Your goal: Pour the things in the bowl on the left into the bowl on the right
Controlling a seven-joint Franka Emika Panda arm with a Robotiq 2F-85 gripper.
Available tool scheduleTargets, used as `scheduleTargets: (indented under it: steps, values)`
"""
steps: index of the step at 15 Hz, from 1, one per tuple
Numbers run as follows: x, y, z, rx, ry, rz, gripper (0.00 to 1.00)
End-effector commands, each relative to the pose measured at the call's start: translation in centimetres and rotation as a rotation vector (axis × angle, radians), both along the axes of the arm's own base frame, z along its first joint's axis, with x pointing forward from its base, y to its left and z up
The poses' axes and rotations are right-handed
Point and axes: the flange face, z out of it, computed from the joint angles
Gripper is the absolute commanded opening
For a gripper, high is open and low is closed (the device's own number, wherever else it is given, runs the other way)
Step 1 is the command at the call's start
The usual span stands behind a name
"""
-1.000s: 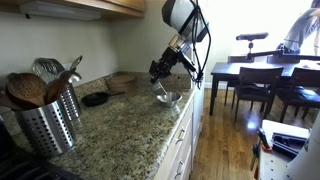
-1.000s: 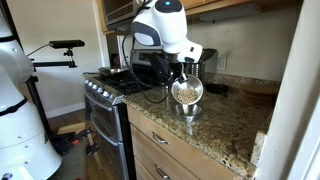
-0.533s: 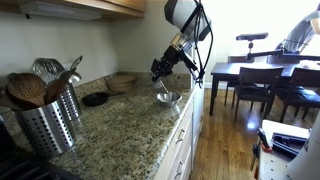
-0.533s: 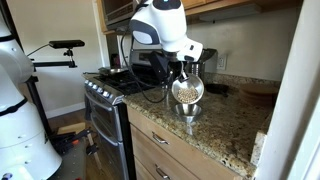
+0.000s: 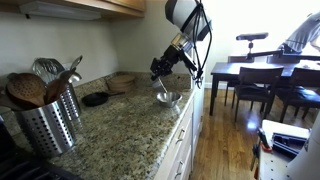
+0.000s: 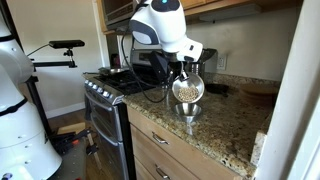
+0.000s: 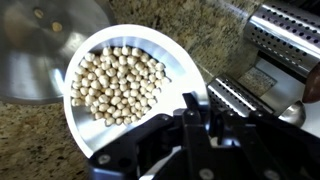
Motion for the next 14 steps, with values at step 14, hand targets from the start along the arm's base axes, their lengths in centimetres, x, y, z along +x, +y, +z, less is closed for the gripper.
scheduleTargets:
  steps: [14]
  values:
    - [-2.21,-0.37,0.44,0.037,-0.096,-0.027,0.04]
